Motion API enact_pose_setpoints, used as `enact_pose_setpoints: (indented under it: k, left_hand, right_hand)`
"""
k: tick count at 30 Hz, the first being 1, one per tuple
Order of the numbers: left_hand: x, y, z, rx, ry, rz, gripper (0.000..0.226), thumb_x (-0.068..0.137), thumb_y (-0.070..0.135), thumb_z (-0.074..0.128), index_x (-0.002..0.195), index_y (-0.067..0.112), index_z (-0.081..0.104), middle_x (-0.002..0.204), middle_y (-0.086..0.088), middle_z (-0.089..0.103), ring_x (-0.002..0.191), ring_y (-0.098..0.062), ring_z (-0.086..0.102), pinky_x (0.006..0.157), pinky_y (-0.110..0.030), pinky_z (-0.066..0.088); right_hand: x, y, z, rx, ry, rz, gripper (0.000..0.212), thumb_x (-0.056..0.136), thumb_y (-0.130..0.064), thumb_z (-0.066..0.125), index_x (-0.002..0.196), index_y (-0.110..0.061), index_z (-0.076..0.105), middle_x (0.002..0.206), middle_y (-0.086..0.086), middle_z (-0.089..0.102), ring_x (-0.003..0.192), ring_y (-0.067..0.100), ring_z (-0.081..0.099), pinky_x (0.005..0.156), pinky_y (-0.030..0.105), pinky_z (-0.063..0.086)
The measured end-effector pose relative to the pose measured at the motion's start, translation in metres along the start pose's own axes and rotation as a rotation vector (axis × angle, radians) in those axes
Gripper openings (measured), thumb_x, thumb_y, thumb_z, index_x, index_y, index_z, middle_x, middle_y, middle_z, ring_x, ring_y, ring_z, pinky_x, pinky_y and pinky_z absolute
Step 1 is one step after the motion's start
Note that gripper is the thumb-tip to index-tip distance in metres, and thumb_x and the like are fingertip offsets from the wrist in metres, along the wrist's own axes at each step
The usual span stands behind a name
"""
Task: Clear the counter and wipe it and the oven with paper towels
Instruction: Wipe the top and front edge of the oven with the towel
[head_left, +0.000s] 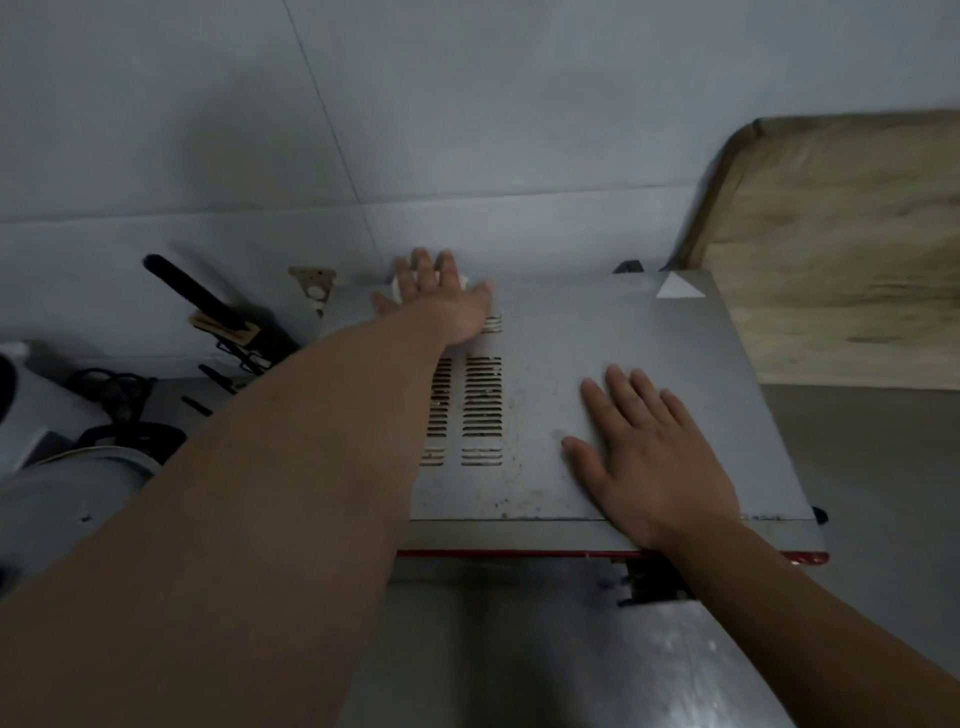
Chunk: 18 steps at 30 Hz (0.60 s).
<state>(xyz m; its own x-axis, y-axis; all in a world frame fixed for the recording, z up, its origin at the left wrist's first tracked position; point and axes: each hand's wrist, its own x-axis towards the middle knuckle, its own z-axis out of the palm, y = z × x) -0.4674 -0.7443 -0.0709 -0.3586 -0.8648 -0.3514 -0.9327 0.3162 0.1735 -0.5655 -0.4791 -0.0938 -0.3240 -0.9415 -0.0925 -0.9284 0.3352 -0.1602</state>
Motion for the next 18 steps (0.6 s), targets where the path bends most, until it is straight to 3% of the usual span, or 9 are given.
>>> enact_pose_setpoints:
  k: [4, 11, 18]
  left_hand:
    - [-0.007, -0.013, 0.011, 0.024, 0.061, 0.076, 0.078, 0.097, 0.068, 0.013, 0.158, 0.027, -0.013, 0.163, 0.000, -0.028, 0.149, -0.026, -0.027, 0.117, -0.063, -0.010]
    - [-0.045, -0.034, 0.024, -0.010, 0.003, 0.173, 0.070, 0.100, 0.064, 0.010, 0.159, 0.031, -0.011, 0.165, 0.005, -0.023, 0.150, -0.018, -0.026, 0.120, -0.054, -0.011]
    - [-0.116, -0.056, 0.044, 0.014, -0.025, 0.259, 0.067, 0.101, 0.062, 0.009, 0.157, 0.035, -0.015, 0.163, 0.008, -0.028, 0.147, -0.015, -0.032, 0.120, -0.054, -0.014]
  right_hand:
    - [-0.002, -0.001, 0.000, 0.009, 0.002, 0.004, 0.074, 0.093, -0.070, -0.004, 0.155, -0.032, -0.010, 0.163, -0.003, -0.015, 0.149, 0.013, -0.018, 0.122, 0.036, -0.005]
    - [-0.002, -0.002, -0.001, -0.005, 0.000, 0.003, 0.074, 0.093, -0.070, -0.003, 0.156, -0.031, -0.008, 0.163, -0.003, -0.013, 0.149, 0.014, -0.017, 0.123, 0.037, -0.003]
    - [-0.002, -0.004, -0.005, -0.017, -0.018, 0.000, 0.074, 0.094, -0.070, -0.001, 0.156, -0.031, -0.008, 0.163, -0.003, -0.014, 0.149, 0.014, -0.017, 0.122, 0.036, -0.005]
